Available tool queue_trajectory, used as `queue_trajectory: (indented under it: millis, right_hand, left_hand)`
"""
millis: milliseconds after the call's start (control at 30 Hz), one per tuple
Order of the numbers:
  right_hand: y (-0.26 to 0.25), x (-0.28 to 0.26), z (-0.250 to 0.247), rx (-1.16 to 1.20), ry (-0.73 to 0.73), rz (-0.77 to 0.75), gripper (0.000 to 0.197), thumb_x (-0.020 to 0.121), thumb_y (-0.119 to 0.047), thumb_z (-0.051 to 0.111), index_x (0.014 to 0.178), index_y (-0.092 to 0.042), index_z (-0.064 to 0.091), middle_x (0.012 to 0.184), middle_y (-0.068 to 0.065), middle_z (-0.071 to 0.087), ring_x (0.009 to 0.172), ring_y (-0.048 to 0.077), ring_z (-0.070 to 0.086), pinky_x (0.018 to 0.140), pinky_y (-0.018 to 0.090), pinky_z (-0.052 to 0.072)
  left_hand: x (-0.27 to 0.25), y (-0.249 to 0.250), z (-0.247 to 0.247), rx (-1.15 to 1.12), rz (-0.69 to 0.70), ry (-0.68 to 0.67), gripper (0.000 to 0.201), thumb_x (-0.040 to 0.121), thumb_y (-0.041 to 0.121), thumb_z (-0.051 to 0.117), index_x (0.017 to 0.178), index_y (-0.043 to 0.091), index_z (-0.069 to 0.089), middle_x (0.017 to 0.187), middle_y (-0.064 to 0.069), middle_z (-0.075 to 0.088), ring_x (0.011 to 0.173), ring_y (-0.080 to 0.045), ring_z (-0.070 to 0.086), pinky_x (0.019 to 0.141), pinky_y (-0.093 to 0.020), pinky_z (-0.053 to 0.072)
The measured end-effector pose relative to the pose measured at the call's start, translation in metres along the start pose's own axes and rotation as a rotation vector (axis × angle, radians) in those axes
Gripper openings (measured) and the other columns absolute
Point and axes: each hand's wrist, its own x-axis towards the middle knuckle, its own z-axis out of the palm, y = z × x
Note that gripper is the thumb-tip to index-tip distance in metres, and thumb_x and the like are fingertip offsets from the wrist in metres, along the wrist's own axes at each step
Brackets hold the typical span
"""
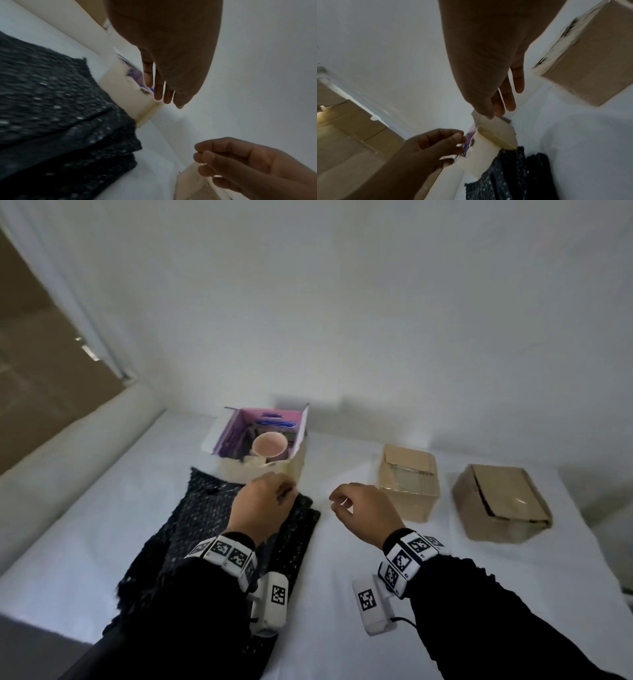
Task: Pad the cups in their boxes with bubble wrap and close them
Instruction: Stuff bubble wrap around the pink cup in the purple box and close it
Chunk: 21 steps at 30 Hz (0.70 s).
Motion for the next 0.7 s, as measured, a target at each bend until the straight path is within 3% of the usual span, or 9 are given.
queue_trajectory:
  millis: [100, 167, 267, 333, 433, 500, 600, 700]
  right_hand:
    - [-0.019, -0.002, 0.014, 0.059, -0.104, -0.069, 0.018, 0.088, -0.031, 0.06, 0.103, -0.026, 0.069, 0.095, -0.01, 0.07, 0.085, 0.008, 0.063, 0.079, 0.03, 0.051]
    - [-0.03, -0.004, 0.025, 0.089, -0.191, -0.102, 0.018, 0.087, -0.029, 0.063, 0.103, -0.025, 0.07, 0.094, -0.009, 0.071, 0.085, 0.008, 0.064, 0.08, 0.028, 0.052]
    - [-0.047, -0.001, 0.039, 0.095, -0.317, -0.133, 0.02, 0.087, -0.029, 0.065, 0.105, -0.023, 0.07, 0.094, -0.007, 0.071, 0.086, 0.009, 0.065, 0.082, 0.029, 0.054]
    - [-0.059, 0.004, 0.049, 0.095, -0.36, -0.141, 0.022, 0.087, -0.03, 0.066, 0.108, -0.022, 0.069, 0.098, -0.006, 0.07, 0.089, 0.01, 0.064, 0.085, 0.029, 0.053]
    - [-0.077, 0.015, 0.065, 0.113, -0.426, -0.116, 0.028, 0.088, -0.032, 0.066, 0.114, -0.022, 0.066, 0.107, -0.005, 0.068, 0.097, 0.011, 0.063, 0.089, 0.03, 0.052]
    - [-0.088, 0.026, 0.076, 0.086, -0.511, -0.102, 0.036, 0.087, -0.036, 0.067, 0.12, -0.023, 0.063, 0.116, -0.003, 0.065, 0.106, 0.014, 0.061, 0.094, 0.033, 0.05]
    - [-0.102, 0.044, 0.094, 0.026, -0.595, -0.047, 0.047, 0.085, -0.039, 0.069, 0.128, -0.024, 0.057, 0.125, -0.001, 0.06, 0.114, 0.017, 0.058, 0.098, 0.034, 0.047]
    - [-0.115, 0.061, 0.114, 0.043, -0.591, 0.035, 0.049, 0.084, -0.041, 0.07, 0.128, -0.024, 0.056, 0.124, 0.0, 0.061, 0.113, 0.018, 0.058, 0.096, 0.032, 0.048]
  left_hand:
    - [-0.035, -0.029, -0.013, 0.044, -0.115, 0.001, 0.016, 0.086, 0.034, 0.066, 0.1, 0.026, 0.069, 0.094, 0.005, 0.069, 0.083, -0.017, 0.065, 0.07, -0.031, 0.053]
    - [-0.058, -0.049, -0.017, 0.069, -0.232, -0.075, 0.02, 0.087, 0.037, 0.065, 0.103, 0.026, 0.069, 0.1, 0.005, 0.067, 0.088, -0.016, 0.064, 0.073, -0.029, 0.052]
    - [-0.089, -0.08, -0.02, 0.168, -0.379, -0.239, 0.025, 0.087, 0.044, 0.062, 0.105, 0.028, 0.068, 0.112, 0.003, 0.061, 0.106, -0.019, 0.058, 0.086, -0.034, 0.051]
    - [-0.103, -0.097, -0.024, 0.256, -0.445, -0.263, 0.036, 0.086, 0.048, 0.06, 0.117, 0.03, 0.063, 0.127, 0.001, 0.053, 0.122, -0.027, 0.047, 0.096, -0.04, 0.046]
    - [-0.109, -0.118, -0.033, 0.329, -0.59, -0.264, 0.077, 0.081, 0.057, 0.063, 0.146, 0.028, 0.032, 0.148, -0.006, 0.034, 0.132, -0.035, 0.036, 0.106, -0.044, 0.039]
    - [-0.105, -0.135, -0.037, 0.287, -0.653, -0.333, 0.098, 0.076, 0.061, 0.066, 0.152, 0.024, 0.016, 0.151, -0.011, 0.028, 0.133, -0.037, 0.037, 0.107, -0.045, 0.038]
    - [-0.091, -0.157, -0.042, 0.239, -0.682, -0.46, 0.112, 0.07, 0.067, 0.068, 0.152, 0.023, 0.007, 0.145, -0.009, 0.04, 0.126, -0.029, 0.049, 0.101, -0.046, 0.046]
    - [-0.077, -0.171, -0.041, 0.389, -0.687, -0.498, 0.112, 0.066, 0.075, 0.065, 0.15, 0.022, 0.014, 0.125, 0.002, 0.06, 0.115, -0.02, 0.058, 0.098, -0.042, 0.046]
